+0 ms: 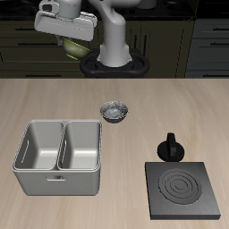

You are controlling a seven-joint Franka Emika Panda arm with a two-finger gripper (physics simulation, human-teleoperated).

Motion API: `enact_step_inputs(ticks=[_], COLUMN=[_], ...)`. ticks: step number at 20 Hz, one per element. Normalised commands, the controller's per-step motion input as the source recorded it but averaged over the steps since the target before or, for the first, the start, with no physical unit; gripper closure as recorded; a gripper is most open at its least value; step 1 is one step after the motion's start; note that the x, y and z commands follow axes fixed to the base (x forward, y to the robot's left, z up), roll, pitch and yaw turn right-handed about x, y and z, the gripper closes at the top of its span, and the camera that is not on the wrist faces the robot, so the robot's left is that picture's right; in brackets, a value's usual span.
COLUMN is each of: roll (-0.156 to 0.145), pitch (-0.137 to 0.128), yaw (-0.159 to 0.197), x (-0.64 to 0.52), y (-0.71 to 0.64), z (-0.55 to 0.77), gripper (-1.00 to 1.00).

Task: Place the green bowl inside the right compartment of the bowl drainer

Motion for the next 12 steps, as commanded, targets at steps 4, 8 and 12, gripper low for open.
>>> enact_step_inputs(ticks=[4,8,12], roll=[-0.017,-0.023,0.015], pitch=[-0.006,0.041,-0.027], yaw=[0.015,-0.034,-0.042], x=[0.33,0.35,0.3], y=[-0.24,-0.38,-0.24], z=[0.2,0.04,0.14], gripper=[1.0,1.0,1.0])
